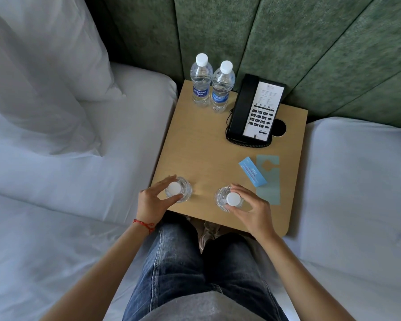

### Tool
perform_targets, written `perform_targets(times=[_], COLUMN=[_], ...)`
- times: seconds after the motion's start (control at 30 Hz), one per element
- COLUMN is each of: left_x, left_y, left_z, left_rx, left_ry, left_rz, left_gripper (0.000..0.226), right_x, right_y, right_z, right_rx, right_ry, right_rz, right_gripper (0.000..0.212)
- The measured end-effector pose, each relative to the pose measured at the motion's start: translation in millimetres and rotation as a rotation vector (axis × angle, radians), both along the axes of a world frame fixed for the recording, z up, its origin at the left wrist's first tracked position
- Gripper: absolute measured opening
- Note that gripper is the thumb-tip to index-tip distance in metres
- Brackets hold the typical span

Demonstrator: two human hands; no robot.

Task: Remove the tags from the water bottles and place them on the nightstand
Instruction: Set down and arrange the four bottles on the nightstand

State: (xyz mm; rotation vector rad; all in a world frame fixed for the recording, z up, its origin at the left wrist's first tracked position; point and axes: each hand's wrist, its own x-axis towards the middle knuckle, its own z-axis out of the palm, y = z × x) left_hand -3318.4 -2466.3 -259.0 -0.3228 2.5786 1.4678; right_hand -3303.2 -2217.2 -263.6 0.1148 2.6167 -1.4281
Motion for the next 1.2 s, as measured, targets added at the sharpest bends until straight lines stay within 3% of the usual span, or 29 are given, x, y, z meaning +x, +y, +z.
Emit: perform_targets(times=[0.6, 1.2], left_x=[-102, -258], left_y=[0, 13], left_z=[-3, -1], left_rx=[-0.003, 0.047], left_ry=[-0.015, 0.17], left_rz=[-0.011, -0.181], left_gripper=[0.041, 0.036], right_x=[-104, -232], right_y=[-21, -42], right_z=[8, -2], right_rx=[-0.045, -0.072], right_ry=[0.045, 0.129], right_rz=[-0.182, -0.268], right_gripper=[0.039, 0.038])
